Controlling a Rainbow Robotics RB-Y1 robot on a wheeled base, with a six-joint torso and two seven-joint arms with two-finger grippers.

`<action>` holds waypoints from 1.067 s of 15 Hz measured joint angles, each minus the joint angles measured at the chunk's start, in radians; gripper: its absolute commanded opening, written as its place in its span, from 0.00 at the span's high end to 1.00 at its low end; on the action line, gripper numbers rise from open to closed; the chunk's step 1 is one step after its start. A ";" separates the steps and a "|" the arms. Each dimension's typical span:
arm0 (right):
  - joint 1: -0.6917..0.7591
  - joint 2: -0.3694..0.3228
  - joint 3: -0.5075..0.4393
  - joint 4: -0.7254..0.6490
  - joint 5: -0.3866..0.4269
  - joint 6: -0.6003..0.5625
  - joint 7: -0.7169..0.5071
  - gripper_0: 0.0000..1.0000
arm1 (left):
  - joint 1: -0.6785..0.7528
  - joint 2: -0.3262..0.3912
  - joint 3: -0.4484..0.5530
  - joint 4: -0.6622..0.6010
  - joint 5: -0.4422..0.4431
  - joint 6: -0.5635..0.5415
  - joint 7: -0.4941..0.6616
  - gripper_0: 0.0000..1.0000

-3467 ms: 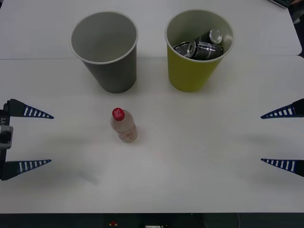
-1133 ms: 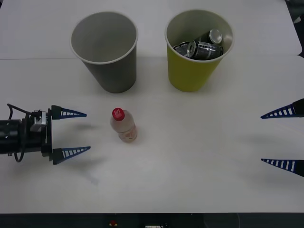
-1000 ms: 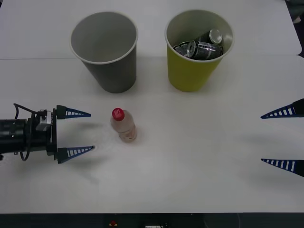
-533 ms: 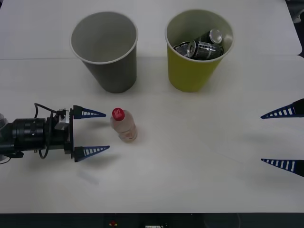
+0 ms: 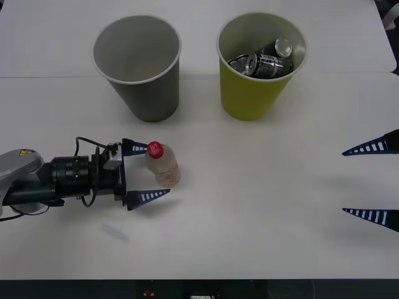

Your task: Put the can into the green bin and the plastic bottle into the gray bin

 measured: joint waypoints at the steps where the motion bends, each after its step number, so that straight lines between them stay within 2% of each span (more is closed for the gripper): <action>1: 0.000 0.000 0.000 0.000 0.000 0.000 0.000 0.00 | -0.002 -0.010 -0.003 0.000 0.000 0.007 0.000 0.00; 4: 0.000 0.000 0.000 0.000 0.000 0.000 0.000 0.00 | -0.004 -0.033 -0.004 0.000 -0.007 0.025 0.000 0.00; 5: 0.000 0.000 0.000 0.000 0.000 0.000 0.000 0.00 | -0.004 -0.038 -0.004 0.000 -0.010 0.029 0.000 0.58; 6: 0.000 0.000 0.000 0.000 0.000 0.000 0.000 0.00 | -0.004 -0.043 -0.004 0.000 -0.014 0.031 -0.003 1.00; 16: 0.000 0.000 0.000 0.000 0.000 0.000 0.000 0.00 | -0.002 -0.057 -0.003 0.000 -0.030 0.044 -0.004 1.00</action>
